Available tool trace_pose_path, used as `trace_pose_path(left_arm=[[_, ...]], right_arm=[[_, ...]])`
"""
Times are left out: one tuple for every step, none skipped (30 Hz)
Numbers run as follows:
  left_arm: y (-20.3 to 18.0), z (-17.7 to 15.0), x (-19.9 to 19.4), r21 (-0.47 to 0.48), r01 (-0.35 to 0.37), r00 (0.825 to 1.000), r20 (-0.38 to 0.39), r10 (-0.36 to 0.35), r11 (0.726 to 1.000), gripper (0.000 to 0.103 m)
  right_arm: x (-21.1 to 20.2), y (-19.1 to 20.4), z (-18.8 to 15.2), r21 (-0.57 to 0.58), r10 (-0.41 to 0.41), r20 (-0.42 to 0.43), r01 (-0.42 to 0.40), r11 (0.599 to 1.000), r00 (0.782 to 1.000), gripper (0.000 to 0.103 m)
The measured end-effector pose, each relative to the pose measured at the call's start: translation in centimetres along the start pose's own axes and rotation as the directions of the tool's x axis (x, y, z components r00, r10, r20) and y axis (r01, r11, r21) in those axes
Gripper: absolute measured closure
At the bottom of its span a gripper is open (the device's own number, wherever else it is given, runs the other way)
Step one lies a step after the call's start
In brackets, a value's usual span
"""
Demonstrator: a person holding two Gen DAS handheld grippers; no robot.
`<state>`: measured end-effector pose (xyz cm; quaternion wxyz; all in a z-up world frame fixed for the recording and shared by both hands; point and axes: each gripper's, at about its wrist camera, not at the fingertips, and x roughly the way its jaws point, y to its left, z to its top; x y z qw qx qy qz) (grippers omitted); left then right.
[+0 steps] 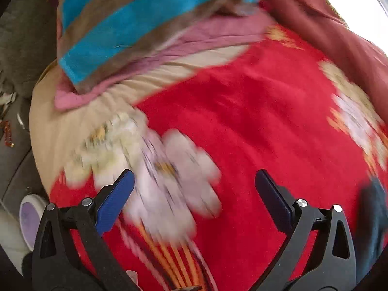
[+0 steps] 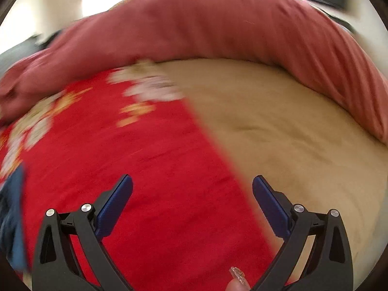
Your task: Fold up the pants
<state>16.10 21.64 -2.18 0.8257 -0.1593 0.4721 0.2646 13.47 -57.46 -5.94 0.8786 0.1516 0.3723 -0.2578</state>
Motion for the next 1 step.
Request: trace_pose_path(left_arm=[[0.63,1.36,1.58,-0.044,-0.027,1.0,-0.017,0.026,0.999,0.01]], right_arm=[[0.0,0.0,0.0,0.0,0.0,0.0,0.0,1.0,1.0,0.005]])
